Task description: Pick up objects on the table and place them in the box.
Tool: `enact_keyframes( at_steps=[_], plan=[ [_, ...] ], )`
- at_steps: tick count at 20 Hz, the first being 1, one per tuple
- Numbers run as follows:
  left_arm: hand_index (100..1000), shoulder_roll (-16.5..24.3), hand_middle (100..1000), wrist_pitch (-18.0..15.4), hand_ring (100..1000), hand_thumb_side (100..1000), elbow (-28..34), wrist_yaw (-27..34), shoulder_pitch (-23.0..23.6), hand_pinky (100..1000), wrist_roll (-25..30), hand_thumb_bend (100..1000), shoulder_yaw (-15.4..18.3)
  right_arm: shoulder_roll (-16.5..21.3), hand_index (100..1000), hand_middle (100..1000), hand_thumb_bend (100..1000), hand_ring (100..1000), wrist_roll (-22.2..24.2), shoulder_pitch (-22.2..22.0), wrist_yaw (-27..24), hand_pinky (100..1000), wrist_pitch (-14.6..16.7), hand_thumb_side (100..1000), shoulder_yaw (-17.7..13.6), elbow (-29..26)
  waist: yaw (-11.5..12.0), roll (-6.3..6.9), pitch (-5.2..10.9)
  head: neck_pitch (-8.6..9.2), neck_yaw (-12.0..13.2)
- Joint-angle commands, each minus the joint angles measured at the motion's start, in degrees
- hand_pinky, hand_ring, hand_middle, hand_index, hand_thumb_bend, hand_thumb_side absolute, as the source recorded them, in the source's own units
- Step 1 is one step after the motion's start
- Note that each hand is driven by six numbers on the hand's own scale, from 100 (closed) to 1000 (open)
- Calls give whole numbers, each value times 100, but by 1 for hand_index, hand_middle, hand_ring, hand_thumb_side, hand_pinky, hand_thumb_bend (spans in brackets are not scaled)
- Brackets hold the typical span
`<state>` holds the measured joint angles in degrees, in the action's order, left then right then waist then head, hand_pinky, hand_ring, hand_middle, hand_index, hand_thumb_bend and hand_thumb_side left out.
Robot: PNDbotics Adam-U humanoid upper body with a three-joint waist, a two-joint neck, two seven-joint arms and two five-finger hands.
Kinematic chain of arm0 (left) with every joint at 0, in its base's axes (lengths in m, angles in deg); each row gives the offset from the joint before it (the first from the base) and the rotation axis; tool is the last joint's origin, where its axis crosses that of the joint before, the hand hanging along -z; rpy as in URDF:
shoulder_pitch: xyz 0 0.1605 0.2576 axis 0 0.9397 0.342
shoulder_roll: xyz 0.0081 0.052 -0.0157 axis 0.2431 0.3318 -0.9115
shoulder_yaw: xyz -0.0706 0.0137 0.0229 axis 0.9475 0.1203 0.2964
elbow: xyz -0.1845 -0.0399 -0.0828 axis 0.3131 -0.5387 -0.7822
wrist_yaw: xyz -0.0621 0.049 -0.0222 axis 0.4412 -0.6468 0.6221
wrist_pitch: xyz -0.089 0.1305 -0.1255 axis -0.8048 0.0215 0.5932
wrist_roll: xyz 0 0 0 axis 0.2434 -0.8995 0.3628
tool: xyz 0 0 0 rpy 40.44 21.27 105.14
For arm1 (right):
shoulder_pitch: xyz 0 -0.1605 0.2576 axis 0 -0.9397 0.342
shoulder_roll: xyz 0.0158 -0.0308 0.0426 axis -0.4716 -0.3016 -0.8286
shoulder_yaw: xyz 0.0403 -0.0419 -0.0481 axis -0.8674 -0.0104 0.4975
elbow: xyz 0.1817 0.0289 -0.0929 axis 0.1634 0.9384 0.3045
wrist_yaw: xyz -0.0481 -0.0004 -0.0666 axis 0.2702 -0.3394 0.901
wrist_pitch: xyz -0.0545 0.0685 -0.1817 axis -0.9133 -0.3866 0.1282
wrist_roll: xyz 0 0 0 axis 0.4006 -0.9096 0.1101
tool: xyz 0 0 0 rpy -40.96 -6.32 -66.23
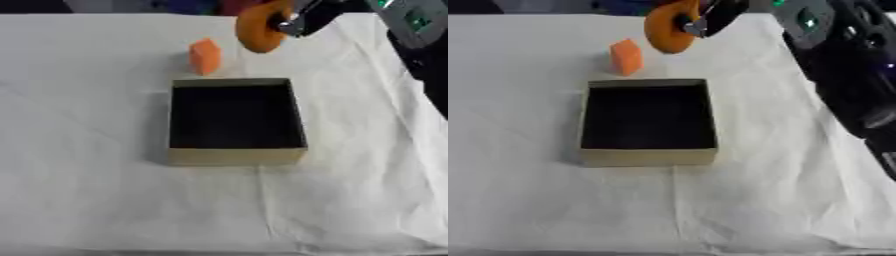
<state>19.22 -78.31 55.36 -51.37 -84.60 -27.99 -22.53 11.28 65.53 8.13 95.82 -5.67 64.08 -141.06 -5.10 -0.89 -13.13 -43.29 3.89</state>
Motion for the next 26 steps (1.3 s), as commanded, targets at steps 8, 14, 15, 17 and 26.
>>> enact_keyframes(
  at_steps=[8, 14, 15, 17, 26],
  plan=[
    [860, 158, 635, -3, 573, 857, 88, -12, -72, 765, 15, 100, 34, -217, 506, 532, 100, 624, 266, -239, -7, 638, 227, 143, 152, 170, 39, 31, 61, -35, -13],
    [860, 152, 636, 0, 573, 856, 88, -9, -79, 765, 17, 100, 31, -310, 508, 534, 100, 623, 195, -483, 140, 638, 354, 150, 245, 141, 52, 29, 63, -19, -33],
    [859, 152, 636, 1, 573, 856, 88, -8, -80, 764, 16, 100, 32, -317, 508, 534, 100, 622, 196, -518, 147, 638, 366, 154, 256, 134, 53, 27, 64, -15, -35],
    [860, 151, 636, 4, 573, 856, 88, -8, -81, 765, 16, 100, 32, -330, 509, 535, 100, 621, 222, -590, 141, 637, 386, 160, 288, 131, 53, 20, 62, -7, -40],
    [858, 147, 636, 19, 572, 856, 88, -8, -79, 764, 20, 100, 32, -400, 627, 616, 100, 671, 408, -803, 270, 688, 568, 265, 432, 6, 47, 10, 63, -17, -42]
  ],
)
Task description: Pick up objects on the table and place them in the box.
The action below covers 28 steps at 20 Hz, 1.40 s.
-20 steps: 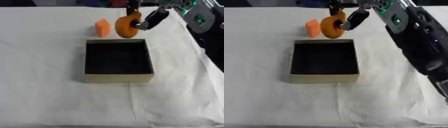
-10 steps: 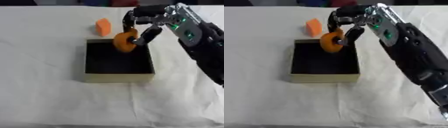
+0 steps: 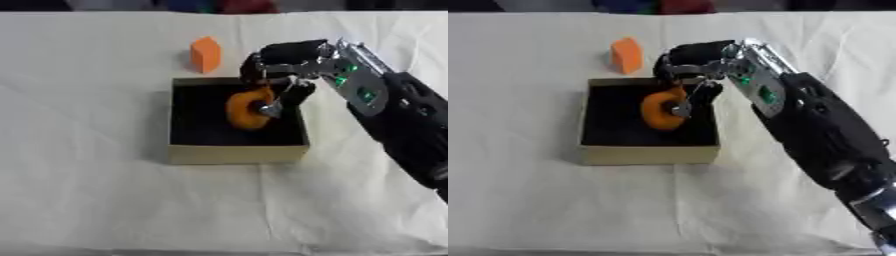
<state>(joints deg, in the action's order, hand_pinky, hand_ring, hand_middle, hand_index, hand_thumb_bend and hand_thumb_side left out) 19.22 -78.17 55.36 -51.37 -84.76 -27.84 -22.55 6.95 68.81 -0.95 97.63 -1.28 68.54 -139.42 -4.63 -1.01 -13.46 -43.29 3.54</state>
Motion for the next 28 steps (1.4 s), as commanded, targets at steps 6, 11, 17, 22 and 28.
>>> enact_keyframes(
  at_steps=[6, 11, 17, 22, 28],
  plan=[
    [858, 151, 636, 16, 572, 855, 88, -15, -55, 763, 3, 100, 38, 98, 777, 741, 341, 761, 185, 240, 375, 751, 602, 425, -24, -281, -21, 14, 107, -25, 2],
    [858, 151, 636, 24, 572, 855, 88, -22, -40, 763, -4, 100, 45, 144, 793, 760, 436, 784, 192, 340, 522, 761, 1011, 515, -105, -275, -29, 9, 124, -34, 17],
    [856, 161, 635, 41, 571, 855, 88, -27, -27, 762, 0, 100, 46, 267, 790, 762, 445, 788, 22, 499, 535, 762, 1179, 575, -247, -377, -60, -3, 167, -44, 42],
    [856, 166, 635, 58, 572, 856, 88, -20, -20, 761, -20, 100, 54, 416, 781, 742, 353, 770, -284, 605, 405, 755, 963, 582, -627, -658, -78, 10, 188, -24, 43],
    [854, 341, 637, 99, 572, 852, 88, -20, -130, 761, 11, 100, -22, 616, 777, 732, 226, 764, -751, 688, 357, 757, 503, 612, -1203, -1337, -93, 27, 157, 6, 42]
  ],
)
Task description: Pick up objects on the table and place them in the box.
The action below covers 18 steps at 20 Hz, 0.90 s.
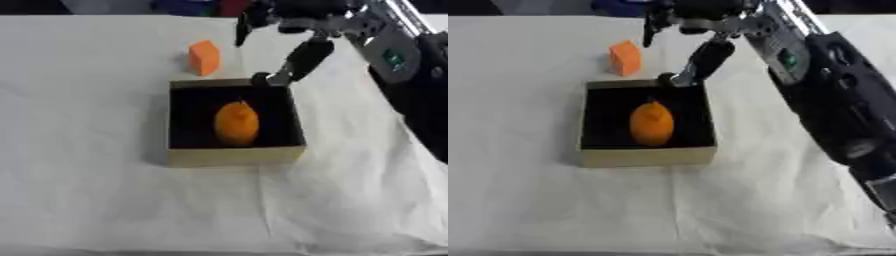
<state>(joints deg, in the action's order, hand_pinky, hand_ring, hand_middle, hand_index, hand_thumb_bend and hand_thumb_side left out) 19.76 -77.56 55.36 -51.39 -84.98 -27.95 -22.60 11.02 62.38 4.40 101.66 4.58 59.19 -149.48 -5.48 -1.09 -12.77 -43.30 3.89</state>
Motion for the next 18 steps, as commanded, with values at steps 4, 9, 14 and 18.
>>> enact_keyframes(
  at_steps=[4, 9, 14, 18],
  plan=[
    [852, 610, 639, 175, 573, 841, 88, -162, -343, 761, 147, 100, -149, 327, 767, 718, 125, 761, -434, 132, -20, 758, -410, 618, -558, -649, -23, 51, 57, 21, 25],
    [853, 1256, 651, 562, 578, 837, -144, -433, -850, 764, 479, 100, -487, 405, 763, 718, 100, 766, -866, 92, -175, 766, -842, 658, -807, -953, -73, 63, 31, 32, 76],
    [850, 1947, 667, 749, 597, 826, -837, -868, -1509, 767, 918, 100, -1021, 456, 772, 724, 107, 768, -1311, 45, -297, 772, -1244, 747, -876, -1170, -171, 41, -14, 37, 138],
    [858, 2373, 703, 507, 648, 789, -1413, -1223, -2026, 781, 1272, 100, -1513, 515, 775, 723, 133, 764, -1653, -46, -363, 780, -1490, 801, -985, -1261, -265, 24, -73, 80, 71]
  ],
)
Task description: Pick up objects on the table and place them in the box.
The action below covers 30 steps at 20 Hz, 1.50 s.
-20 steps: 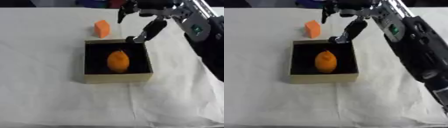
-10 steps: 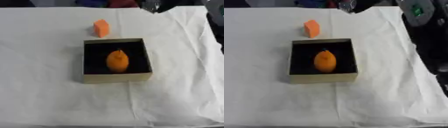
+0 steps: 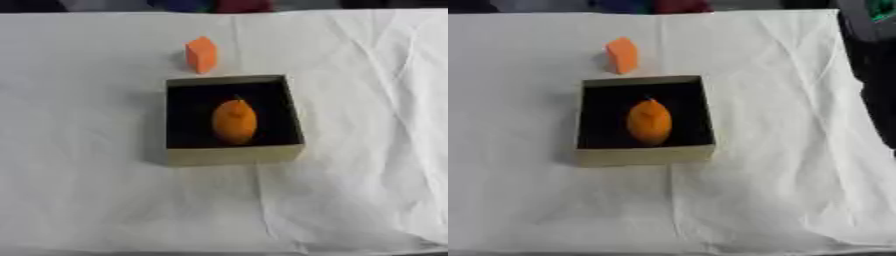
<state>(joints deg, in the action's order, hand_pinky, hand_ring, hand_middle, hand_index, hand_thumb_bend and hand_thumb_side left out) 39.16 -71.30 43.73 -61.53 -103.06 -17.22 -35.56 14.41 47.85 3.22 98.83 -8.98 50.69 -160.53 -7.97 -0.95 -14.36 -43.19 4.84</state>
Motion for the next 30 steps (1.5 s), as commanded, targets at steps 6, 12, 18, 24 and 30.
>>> enact_keyframes(
  at_steps=[6, 12, 18, 24, 30],
  plan=[
    [871, 751, 752, -624, 744, 710, -1120, -743, -712, 806, 734, 100, -842, 207, 769, 716, 138, 756, -492, -46, -251, 784, -423, 796, -327, -359, -179, 51, 22, 172, 28],
    [871, 958, 773, -1179, 798, 612, -2026, -1300, -1438, 808, 1291, 375, -1703, 153, 762, 705, 135, 741, -731, -156, -456, 789, -720, 786, -562, -505, -341, 80, -15, 218, 117],
    [879, 573, 796, -1633, 825, 622, -2935, -1860, -2315, 815, 1850, 612, -2221, 65, 758, 698, 125, 732, -874, -162, -638, 796, -892, 783, -670, -552, -353, 98, -66, 309, 156],
    [889, 156, 817, -2027, 849, 623, -3868, -2434, -2945, 826, 2424, 704, -2235, 5, 754, 691, 122, 723, -949, -134, -719, 797, -950, 784, -705, -586, -413, 116, -141, 426, 245],
    [890, -269, 823, -2457, 847, 569, -4764, -2997, -3478, 827, 2988, 631, -1925, -36, 752, 689, 120, 718, -974, -121, -733, 796, -980, 786, -732, -614, -479, 135, -207, 511, 283]
  ],
)
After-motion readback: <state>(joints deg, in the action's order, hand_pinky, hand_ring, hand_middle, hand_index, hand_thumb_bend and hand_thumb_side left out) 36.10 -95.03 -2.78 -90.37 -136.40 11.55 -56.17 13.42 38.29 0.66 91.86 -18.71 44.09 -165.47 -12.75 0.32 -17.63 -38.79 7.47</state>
